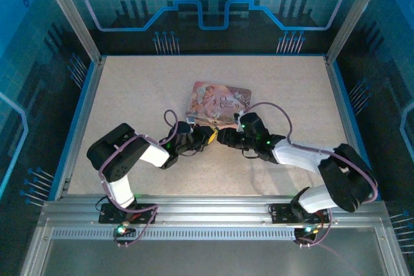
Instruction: Unlock the padlock with the key
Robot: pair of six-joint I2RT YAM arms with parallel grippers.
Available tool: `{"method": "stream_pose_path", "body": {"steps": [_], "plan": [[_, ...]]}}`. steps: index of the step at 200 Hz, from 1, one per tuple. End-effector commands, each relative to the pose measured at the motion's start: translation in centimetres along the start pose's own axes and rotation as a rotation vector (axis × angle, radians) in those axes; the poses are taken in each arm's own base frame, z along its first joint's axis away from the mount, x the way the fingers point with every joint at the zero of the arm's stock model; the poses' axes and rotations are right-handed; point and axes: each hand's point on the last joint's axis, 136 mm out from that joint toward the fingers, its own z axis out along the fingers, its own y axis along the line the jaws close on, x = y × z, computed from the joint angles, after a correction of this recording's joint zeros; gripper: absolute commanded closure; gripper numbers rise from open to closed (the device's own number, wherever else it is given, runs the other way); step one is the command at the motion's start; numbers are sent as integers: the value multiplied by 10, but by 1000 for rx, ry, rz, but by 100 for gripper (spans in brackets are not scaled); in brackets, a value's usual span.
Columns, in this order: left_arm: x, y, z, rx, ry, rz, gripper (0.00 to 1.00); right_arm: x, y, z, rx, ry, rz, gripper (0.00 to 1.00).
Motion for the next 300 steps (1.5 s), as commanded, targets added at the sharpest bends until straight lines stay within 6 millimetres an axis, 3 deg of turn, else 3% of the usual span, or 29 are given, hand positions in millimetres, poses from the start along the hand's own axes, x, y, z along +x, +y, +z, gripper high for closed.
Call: {"method": "stream_pose_path", "body": {"steps": [1, 26, 61, 86, 117, 162, 190, 200, 229, 300], "plan": [[-4, -27, -1, 52, -29, 54, 88, 2, -12, -22, 81, -18, -159, 47], [-4, -28, -2, 49, -31, 57, 88, -20, 0, -55, 117, -140, -422, 30], [-4, -30, -3, 46, -32, 57, 88, -34, 43, -86, 69, -313, -984, 28], [-4, -29, -4, 39, -33, 34, 88, -11, 59, -85, 69, -323, -1438, 25], [-5, -29, -5, 28, -37, 28, 88, -8, 38, -69, 230, -251, -1721, 23], [-6, -32, -4, 38, -42, 5, 88, -5, 8, -36, 351, -116, -1860, 22], [-5, -37, -2, 51, -38, 0, 88, 2, 9, -16, 300, -84, -1867, 23], [-5, -39, -2, 54, -37, -3, 88, 1, 16, -9, 266, -104, -1859, 27], [-5, -40, -2, 57, -36, -11, 88, 3, 12, 11, 227, -57, -1852, 37], [-5, -43, -2, 71, -38, -30, 89, -10, 6, 22, 213, -61, -1817, 49]]}}
